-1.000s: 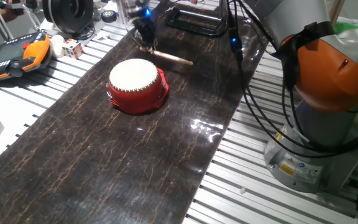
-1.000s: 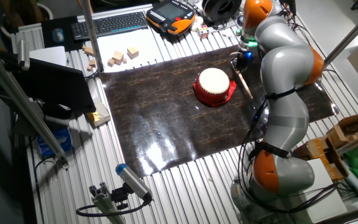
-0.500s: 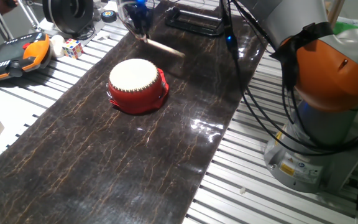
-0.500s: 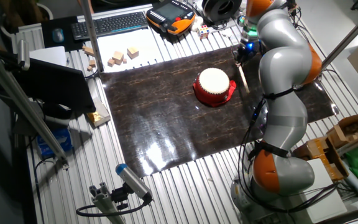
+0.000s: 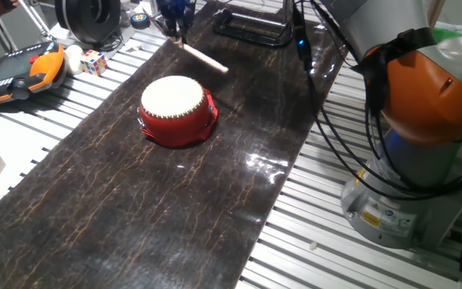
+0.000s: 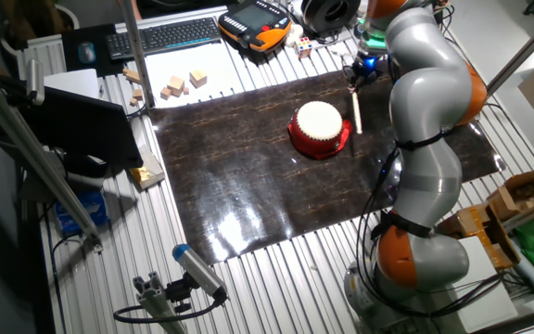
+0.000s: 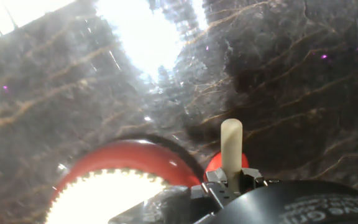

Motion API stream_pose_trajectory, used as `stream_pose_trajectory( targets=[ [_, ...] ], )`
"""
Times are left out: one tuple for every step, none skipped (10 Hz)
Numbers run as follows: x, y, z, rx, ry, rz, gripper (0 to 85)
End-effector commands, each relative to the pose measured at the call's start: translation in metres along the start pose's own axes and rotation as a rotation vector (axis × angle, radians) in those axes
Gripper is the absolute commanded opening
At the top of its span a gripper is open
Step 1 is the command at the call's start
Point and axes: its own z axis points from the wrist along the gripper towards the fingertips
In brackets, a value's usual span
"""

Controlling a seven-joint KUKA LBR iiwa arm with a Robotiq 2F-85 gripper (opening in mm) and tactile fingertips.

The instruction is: Play the drum

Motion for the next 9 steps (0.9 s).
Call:
stream_pose_trajectory(
  targets=[
    [0.001,0.003,-0.002,-0.032,-0.011,0.187,0.7],
    [0.000,0.005,-0.004,-0.034,-0.017,0.218,0.7],
    [-0.003,0.007,-0.007,-0.064,-0.012,0.274,0.7],
    [-0.004,0.009,-0.008,-0.081,-0.013,0.310,0.7],
    [-0.005,0.011,-0.008,-0.090,-0.026,0.343,0.7],
    [-0.006,0.013,-0.007,-0.098,-0.042,0.382,0.7],
    [-0.007,0.013,-0.006,-0.096,-0.056,0.414,0.7],
    [-0.008,0.013,-0.007,-0.092,-0.064,0.438,0.7],
    [-0.010,0.012,-0.008,-0.097,-0.068,0.464,0.7]
  ],
)
